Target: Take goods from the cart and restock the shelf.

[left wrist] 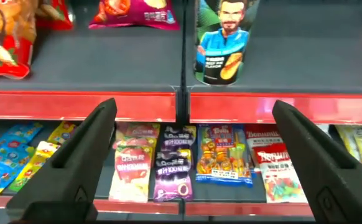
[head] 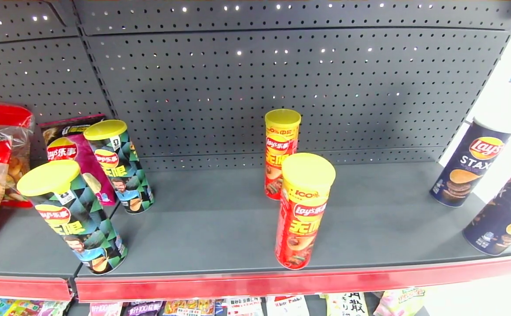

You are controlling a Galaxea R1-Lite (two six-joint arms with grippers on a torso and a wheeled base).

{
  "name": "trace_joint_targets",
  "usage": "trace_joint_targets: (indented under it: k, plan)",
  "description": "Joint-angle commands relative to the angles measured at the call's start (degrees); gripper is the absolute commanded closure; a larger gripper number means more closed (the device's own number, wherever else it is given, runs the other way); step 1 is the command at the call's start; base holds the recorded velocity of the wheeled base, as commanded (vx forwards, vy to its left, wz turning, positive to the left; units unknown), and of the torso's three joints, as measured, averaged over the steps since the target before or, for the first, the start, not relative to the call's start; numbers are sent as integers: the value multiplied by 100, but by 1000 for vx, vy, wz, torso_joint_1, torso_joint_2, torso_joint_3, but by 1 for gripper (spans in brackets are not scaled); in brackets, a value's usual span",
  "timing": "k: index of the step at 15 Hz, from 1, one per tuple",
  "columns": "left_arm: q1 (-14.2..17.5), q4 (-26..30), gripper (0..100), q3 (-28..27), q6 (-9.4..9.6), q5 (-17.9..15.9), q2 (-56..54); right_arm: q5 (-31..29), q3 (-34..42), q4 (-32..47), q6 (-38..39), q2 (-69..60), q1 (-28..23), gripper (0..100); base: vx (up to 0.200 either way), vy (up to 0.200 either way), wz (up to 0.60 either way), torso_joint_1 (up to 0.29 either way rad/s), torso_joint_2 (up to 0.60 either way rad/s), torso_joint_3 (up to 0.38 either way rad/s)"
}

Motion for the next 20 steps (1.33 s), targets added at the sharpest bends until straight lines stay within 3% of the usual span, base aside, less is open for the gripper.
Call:
trace_joint_targets:
  k: [1,7,11,20]
  plan:
    - [2,0,0,0,-4,99,13,12,-125,-37,-15,1048,285,0,0,0,0,0,0,0]
    - [11,0,0,0,-13,126,13,-111,-388,-494,-59,2445,672,0,0,0,0,0,0,0]
    - [11,0,0,0,-13,134,13,-770,-450,-529,-41,3131,1173,0,0,0,0,0,0,0]
    - [11,0,0,0,-4,134,13,-787,-494,-529,-68,3772,1173,0,0,0,0,0,0,0]
